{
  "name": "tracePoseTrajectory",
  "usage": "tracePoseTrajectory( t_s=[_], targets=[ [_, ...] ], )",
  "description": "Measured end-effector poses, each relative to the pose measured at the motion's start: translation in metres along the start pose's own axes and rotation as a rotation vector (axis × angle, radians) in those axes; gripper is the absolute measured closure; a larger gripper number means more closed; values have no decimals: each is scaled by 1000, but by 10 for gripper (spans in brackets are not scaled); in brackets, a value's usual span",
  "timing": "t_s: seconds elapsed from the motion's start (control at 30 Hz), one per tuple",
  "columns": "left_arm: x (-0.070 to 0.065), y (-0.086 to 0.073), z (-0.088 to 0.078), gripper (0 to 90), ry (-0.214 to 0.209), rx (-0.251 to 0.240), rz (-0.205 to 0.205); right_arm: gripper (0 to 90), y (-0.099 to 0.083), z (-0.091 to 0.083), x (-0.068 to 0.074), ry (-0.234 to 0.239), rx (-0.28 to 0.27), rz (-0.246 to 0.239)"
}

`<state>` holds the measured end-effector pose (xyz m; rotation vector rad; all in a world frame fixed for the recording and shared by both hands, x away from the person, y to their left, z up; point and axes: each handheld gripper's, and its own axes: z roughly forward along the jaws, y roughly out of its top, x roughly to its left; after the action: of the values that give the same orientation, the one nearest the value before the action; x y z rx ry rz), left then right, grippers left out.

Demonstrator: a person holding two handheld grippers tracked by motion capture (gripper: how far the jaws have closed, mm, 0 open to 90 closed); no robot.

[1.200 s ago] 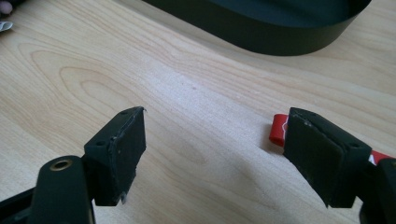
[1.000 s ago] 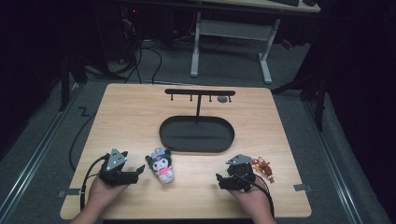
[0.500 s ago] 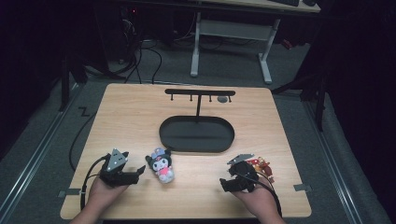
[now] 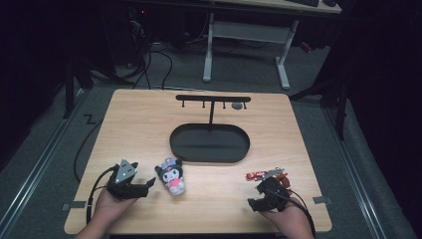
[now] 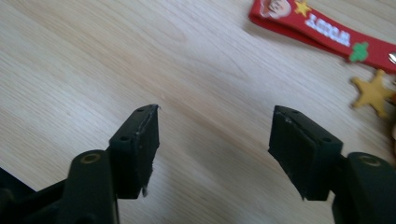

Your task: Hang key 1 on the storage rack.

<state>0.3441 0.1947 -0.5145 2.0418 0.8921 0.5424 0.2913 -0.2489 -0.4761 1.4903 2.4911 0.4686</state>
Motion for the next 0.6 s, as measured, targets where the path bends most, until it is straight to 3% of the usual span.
tracePoseTrajectory(
  t_s=[0.07,0.47,0.6],
  targets=[
    [-1,0,0,163,-5,1,1,388,-5,-2,-4,-28,7,-20],
    [-2,0,-1,164,-8,-1,-5,425,-19,-23,-38,-69,29,33],
    [-3,0,-1,164,-12,1,-1,478,-20,-27,-47,-81,38,48]
  ],
)
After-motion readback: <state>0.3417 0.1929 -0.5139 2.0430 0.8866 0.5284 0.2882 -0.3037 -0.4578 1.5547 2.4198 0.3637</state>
